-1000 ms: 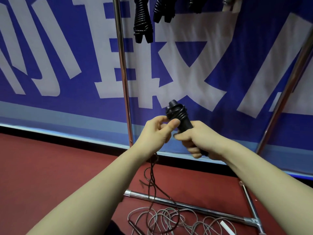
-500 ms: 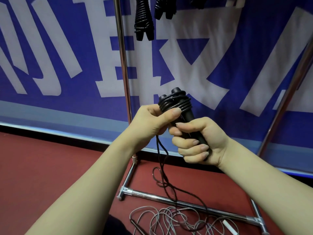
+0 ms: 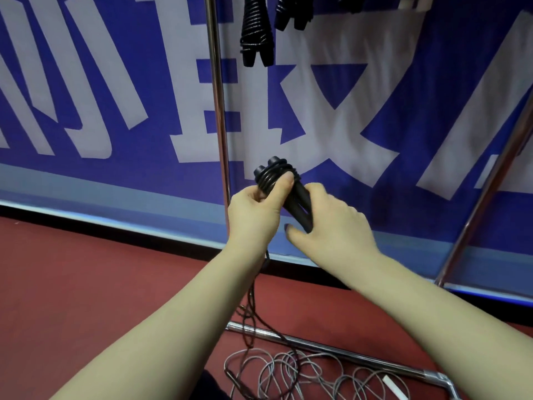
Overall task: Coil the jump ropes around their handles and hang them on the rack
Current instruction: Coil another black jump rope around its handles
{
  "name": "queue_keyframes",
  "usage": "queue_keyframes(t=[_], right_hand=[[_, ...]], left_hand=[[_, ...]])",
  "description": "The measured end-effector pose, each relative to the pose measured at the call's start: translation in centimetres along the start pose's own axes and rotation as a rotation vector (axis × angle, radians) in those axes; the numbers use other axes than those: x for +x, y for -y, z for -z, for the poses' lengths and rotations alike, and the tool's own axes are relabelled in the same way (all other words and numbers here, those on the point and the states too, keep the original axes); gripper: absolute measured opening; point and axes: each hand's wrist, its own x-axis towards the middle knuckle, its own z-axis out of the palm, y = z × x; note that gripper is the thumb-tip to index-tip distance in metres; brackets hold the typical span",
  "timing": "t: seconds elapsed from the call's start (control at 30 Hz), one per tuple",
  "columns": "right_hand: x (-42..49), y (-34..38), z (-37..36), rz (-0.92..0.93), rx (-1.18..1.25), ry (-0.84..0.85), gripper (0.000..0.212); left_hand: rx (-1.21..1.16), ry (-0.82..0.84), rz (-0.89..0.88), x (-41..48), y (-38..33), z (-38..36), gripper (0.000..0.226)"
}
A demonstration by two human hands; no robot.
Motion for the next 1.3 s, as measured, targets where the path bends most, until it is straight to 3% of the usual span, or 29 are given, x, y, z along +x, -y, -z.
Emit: queue_keyframes(t=[0.1, 0.23, 0.33, 0.47, 0.57, 0.67, 0.83, 0.97, 1.07, 1.17, 1.3], right_hand=[[0.6, 0.6, -1.5, -0.009, -0.159, -0.019, 0.043], [1.4, 0.2, -2.2, -0.079, 0.013, -0.056, 0.018], [1.8, -0.5, -2.1, -0.089, 0.136, -0.062, 0.015], [2.2, -1.8, -1.5, -0.160, 0.351, -0.003, 0.018], [2.1, -2.0, -1.6, -0.205, 0.551, 0.037, 0.017], [1.9, -1.6, -1.3, -0.231, 0.806, 0.109, 0.017], [1.0, -0.8, 0.5, -0.211, 1.191, 0.388, 0.026], [0.7, -1.0, 1.2, -0.216, 1.407, 0.585, 0.016], [0.5, -0.9, 1.7, -0.222, 1.574, 0.723, 0.035], [0.5, -0.6, 2.0, -0.246, 1.693, 0.790, 0.062], [0.4, -0.3, 2.2, -0.200, 1.773, 0.882, 0.073]], left_hand=[[-0.047, -0.052, 0.053, -0.5, 0.2, -1.0, 0.045], [0.002, -0.021, 0.032, -0.2, 0.0, -1.2, 0.046], [-0.005, 0.145, -0.022, 0.4, -0.2, 0.0, 0.042], [0.063, 0.438, -0.121, 1.3, 0.1, 2.3, 0.017], [0.075, 0.524, -0.165, 1.6, 0.1, 3.3, 0.003], [0.130, 0.424, -0.218, 1.8, 0.2, 3.3, 0.007], [0.294, 0.173, -0.329, 1.7, -0.1, 3.1, 0.043], [0.232, 0.284, -0.328, 0.7, -1.5, 2.9, 0.043], [0.116, 0.384, -0.258, 0.4, -1.9, 2.8, 0.045], [-0.026, 0.499, -0.235, 0.9, -2.0, 3.2, 0.026], [-0.214, 0.684, -0.198, 1.3, -1.9, 3.8, 0.016]])
